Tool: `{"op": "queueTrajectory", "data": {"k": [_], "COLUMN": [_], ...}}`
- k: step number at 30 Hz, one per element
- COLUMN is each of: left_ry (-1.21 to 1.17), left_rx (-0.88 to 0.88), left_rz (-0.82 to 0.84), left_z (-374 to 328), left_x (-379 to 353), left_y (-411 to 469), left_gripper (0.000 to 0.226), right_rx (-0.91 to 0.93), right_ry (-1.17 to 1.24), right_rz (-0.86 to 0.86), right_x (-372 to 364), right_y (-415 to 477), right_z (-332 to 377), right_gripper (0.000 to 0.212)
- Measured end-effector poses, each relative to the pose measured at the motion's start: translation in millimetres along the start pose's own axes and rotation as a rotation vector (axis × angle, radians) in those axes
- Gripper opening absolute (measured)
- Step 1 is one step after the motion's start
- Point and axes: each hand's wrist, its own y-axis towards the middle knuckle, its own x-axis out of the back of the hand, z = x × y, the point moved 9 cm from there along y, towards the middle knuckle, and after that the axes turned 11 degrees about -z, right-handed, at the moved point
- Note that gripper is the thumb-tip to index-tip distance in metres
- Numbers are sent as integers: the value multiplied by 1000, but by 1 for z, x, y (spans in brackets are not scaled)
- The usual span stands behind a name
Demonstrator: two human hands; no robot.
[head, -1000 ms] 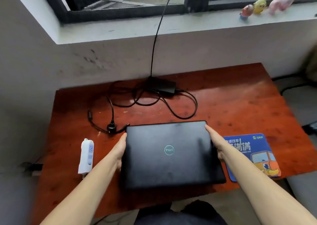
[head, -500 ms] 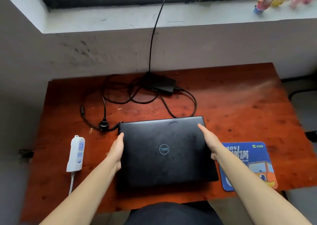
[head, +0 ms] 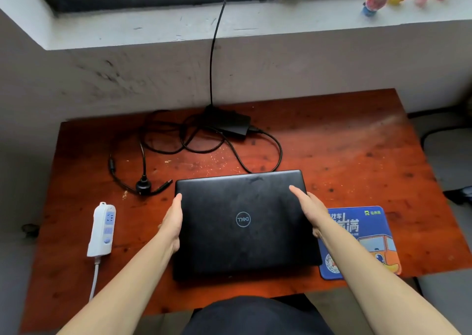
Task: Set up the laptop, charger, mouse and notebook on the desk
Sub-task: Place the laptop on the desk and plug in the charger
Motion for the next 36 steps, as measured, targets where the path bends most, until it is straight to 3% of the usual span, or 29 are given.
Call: {"op": "queueTrajectory", "data": {"k": [5, 14, 18, 24, 30, 33, 36], "left_ry": [-3, 37, 135, 149, 579, 813, 931], "left_rx": [-9, -25, -114, -291, -840, -960, -969], "left_rz": [-23, -51, -136, -78, -388, -585, -689], "left_z": [4, 10, 7, -9, -57, -56, -45], "left_x": [-1, 1, 7, 12, 49, 71, 91], "left_y": [1, 2, -5, -25, -75, -96, -106], "left_gripper": [101, 100, 94, 82, 66, 66, 66], "right_rx": [-21, 47, 95, 226, 642, 850, 1035], "right_ry": [-15, -155, -212, -210, -331, -405, -520], "right_rz": [79, -5, 14, 74, 50, 95, 143], "right_x": [-6, 0, 0, 0, -21, -52, -85], "right_y": [1, -1, 0, -12, -44, -70, -95], "right_z": [0, -3, -4, 11, 81, 108, 117], "right_gripper": [93, 115, 109, 98, 84, 75, 73]}}
